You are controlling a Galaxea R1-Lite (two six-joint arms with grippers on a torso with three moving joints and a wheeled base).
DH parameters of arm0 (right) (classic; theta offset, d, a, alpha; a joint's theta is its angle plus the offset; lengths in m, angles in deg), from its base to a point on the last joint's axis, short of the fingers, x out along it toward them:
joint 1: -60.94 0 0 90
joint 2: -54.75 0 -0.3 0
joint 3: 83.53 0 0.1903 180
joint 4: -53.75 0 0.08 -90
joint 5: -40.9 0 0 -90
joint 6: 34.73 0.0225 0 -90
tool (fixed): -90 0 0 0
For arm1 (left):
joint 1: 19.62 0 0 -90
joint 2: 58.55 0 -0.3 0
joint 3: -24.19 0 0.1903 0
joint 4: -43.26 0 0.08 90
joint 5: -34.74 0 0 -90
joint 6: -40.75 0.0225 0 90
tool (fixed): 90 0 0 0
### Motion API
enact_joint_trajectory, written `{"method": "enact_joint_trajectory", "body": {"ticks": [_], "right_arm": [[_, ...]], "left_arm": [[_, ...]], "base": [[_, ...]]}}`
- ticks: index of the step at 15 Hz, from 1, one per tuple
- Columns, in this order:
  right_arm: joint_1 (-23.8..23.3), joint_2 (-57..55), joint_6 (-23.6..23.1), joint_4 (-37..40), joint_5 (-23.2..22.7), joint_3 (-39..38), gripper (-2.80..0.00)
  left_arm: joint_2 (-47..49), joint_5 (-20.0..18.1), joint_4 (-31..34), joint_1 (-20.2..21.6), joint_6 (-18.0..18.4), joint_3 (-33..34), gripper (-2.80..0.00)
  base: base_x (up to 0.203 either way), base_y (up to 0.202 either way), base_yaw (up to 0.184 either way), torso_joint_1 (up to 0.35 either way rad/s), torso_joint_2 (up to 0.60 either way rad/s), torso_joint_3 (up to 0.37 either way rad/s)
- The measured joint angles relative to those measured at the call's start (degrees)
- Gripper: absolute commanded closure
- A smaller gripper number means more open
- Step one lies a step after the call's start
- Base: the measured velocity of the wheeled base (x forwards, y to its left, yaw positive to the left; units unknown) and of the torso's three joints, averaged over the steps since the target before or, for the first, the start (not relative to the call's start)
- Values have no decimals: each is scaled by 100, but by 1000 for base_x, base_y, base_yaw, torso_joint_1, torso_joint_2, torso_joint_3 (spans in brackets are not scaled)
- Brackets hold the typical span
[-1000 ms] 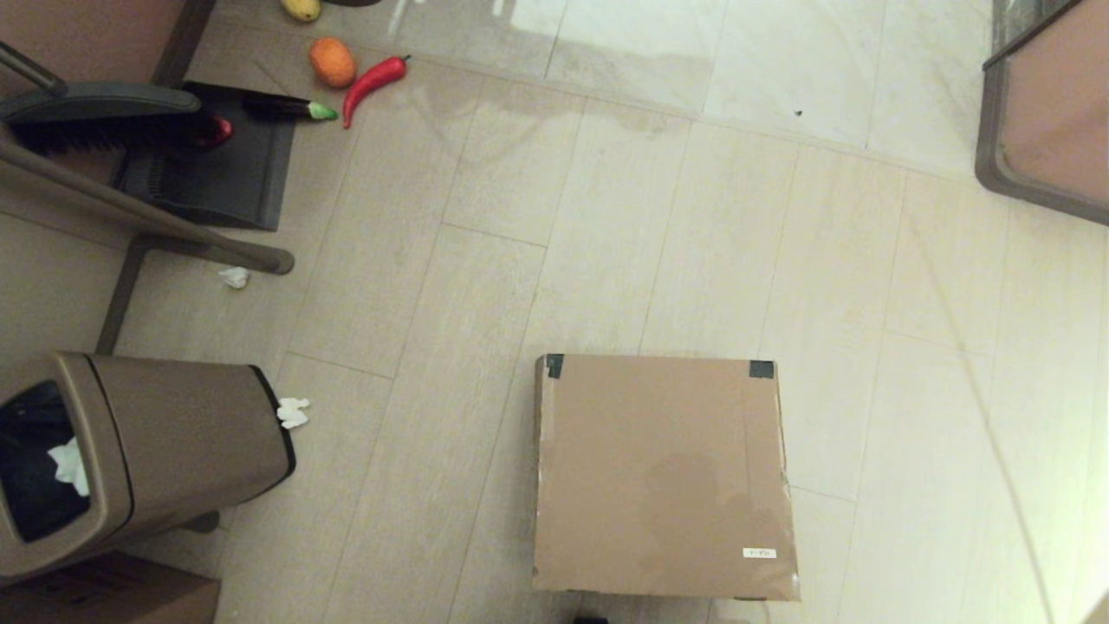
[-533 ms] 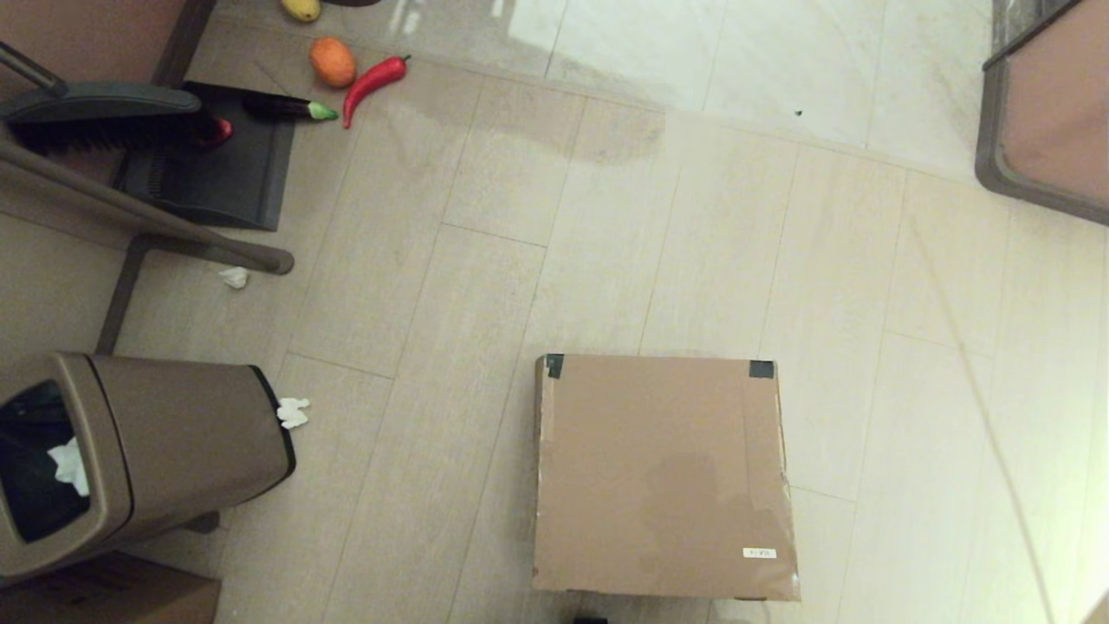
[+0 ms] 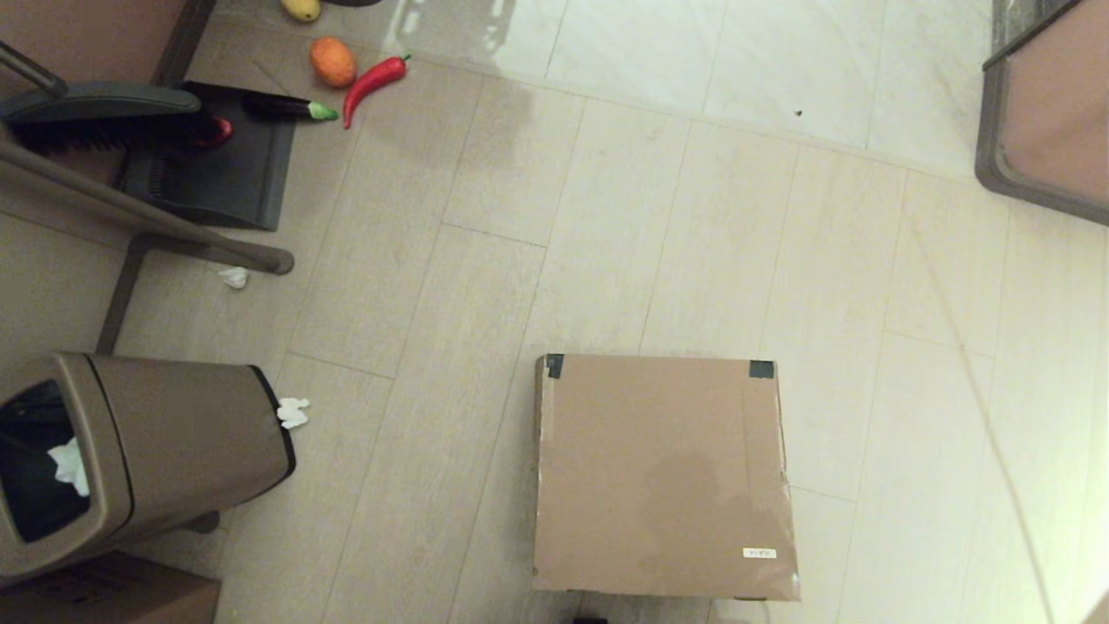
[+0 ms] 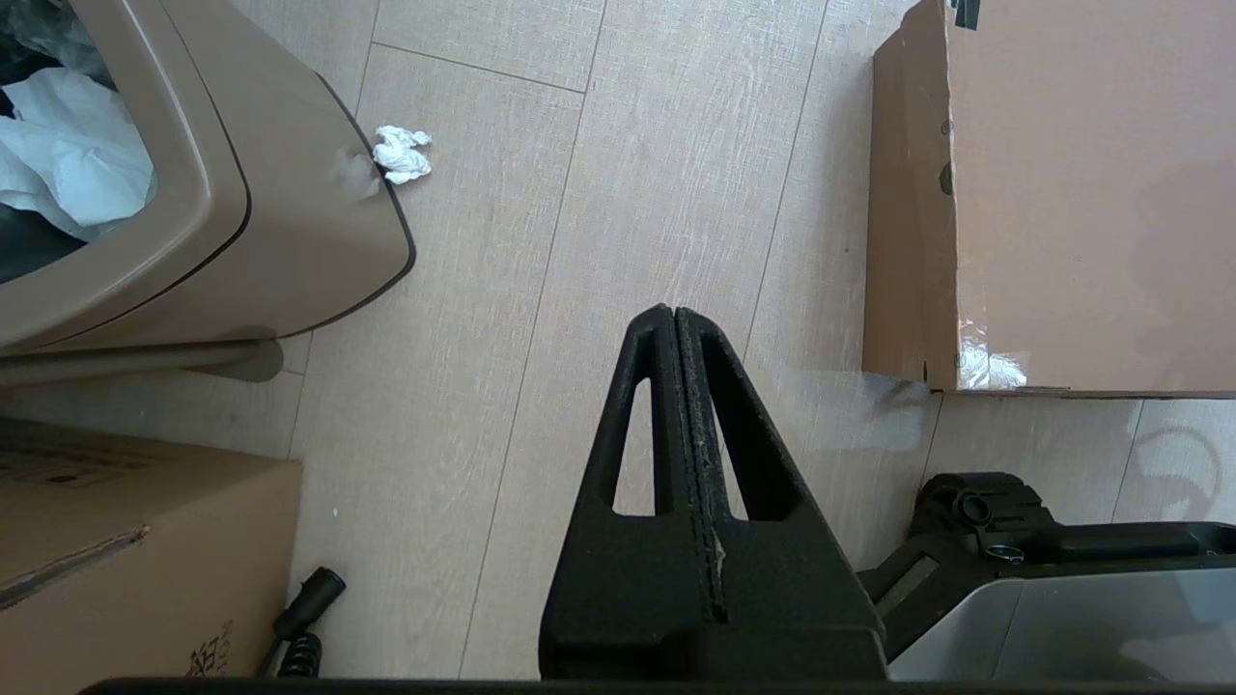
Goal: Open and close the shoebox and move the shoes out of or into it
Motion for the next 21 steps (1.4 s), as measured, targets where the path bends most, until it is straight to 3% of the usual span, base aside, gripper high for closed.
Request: {"method": "enact_joint_trajectory", "body": {"ticks": [21], "right_arm": [[0, 0, 0, 0, 0, 0, 0]], "left_arm": [[0, -2, 0, 2, 0, 0, 0]], "base": [[0, 0, 0, 0, 0, 0]]}}
